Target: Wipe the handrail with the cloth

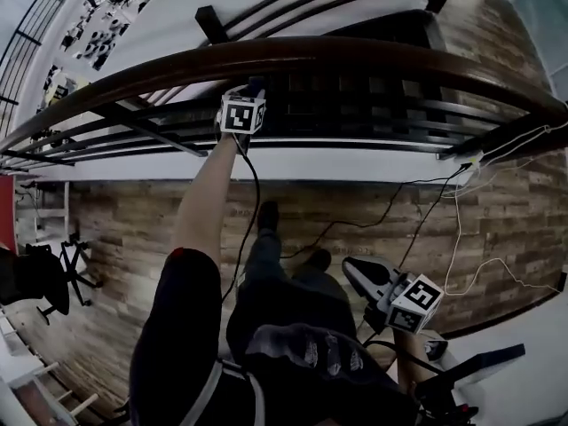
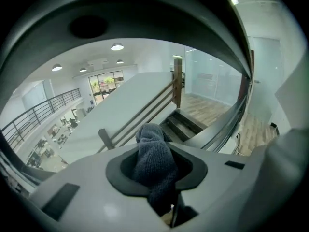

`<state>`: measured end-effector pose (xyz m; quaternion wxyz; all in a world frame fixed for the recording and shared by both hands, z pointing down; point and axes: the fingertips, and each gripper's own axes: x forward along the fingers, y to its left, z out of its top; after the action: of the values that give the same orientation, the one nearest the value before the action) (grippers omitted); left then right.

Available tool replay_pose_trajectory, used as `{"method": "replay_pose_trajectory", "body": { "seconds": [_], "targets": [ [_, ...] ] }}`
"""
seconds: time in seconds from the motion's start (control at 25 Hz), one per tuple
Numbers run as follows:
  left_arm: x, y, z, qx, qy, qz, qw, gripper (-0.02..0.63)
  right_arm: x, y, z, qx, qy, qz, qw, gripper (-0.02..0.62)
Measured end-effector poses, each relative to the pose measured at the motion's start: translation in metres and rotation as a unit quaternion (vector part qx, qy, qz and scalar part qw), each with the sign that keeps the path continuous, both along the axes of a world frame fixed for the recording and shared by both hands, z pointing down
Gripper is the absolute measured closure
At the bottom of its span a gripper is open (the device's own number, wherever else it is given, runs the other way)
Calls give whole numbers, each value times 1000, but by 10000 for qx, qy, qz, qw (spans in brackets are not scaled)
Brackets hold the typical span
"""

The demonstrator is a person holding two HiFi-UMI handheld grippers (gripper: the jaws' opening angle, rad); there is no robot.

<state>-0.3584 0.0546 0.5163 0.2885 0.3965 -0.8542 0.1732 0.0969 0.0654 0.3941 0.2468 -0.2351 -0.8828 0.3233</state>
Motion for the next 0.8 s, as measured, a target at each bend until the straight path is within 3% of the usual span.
{"method": "replay_pose_trajectory", "body": {
  "seconds": [0.2, 0.36, 0.48, 0.64, 0.72, 0.8],
  "targets": [
    [-58, 119, 0, -10, -30, -731, 9973, 508, -33, 44, 2, 127, 83, -71, 9999, 592],
    [-99, 207, -10, -4, -165, -1012, 9947, 508, -83, 105, -18, 186, -26, -234, 9995, 592],
    [-130, 267, -7, -95, -273, -1190, 9925, 508, -131, 157, -29, -58, -105, -340, 9993, 591],
    [-144, 343, -19, 188, -334, -1320, 9905, 508, -166, 234, -42, -60, -203, -635, 9978, 592],
    [-152, 369, -23, 12, -410, -1276, 9910, 508, -178, 265, -39, 149, -148, -751, 9970, 592],
    [-173, 389, -18, -447, -497, -1212, 9904, 508, -201, 288, -32, 296, 29, -812, 9963, 592]
  ]
}}
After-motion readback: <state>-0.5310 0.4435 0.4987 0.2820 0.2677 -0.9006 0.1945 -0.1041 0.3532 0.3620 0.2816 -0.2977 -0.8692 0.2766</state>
